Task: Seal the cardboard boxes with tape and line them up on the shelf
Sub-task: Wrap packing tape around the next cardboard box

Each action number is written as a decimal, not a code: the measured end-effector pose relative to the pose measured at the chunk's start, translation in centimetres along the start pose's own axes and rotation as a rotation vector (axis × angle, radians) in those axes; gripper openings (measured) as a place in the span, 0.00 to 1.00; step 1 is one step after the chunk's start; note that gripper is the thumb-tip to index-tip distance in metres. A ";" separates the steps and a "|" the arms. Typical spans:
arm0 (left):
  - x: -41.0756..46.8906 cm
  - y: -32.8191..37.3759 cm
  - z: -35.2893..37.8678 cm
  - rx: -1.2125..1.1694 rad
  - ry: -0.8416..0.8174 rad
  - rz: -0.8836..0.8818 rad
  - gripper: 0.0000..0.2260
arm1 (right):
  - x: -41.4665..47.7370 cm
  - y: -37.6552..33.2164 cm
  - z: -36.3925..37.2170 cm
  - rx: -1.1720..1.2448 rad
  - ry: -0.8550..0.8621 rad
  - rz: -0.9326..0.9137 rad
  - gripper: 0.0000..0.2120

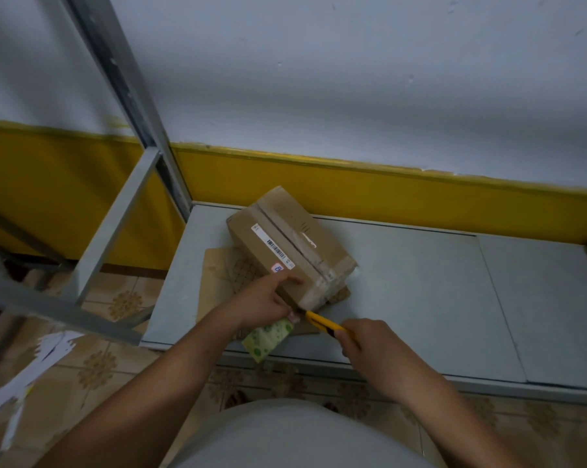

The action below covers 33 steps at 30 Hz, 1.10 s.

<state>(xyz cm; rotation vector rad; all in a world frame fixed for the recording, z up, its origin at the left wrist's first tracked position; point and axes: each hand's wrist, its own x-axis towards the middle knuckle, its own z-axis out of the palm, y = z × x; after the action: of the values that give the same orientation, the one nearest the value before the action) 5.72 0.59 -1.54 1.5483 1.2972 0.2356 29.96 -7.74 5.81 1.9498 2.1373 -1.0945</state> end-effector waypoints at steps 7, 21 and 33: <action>-0.1 0.1 -0.1 -0.039 -0.034 0.018 0.32 | 0.4 2.5 3.5 -0.019 0.052 -0.084 0.12; -0.9 -1.3 -1.8 0.174 -0.022 0.185 0.36 | 5.3 16.8 7.1 -0.158 0.387 0.020 0.19; 0.4 -6.0 -2.3 0.599 0.310 0.194 0.35 | 8.1 17.0 8.5 -0.081 0.496 0.180 0.26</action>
<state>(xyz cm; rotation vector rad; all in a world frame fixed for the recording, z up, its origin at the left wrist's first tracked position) 0.70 1.41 -5.47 2.2190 1.5454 0.2268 39.92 -6.02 -12.22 2.5176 2.1009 -0.5229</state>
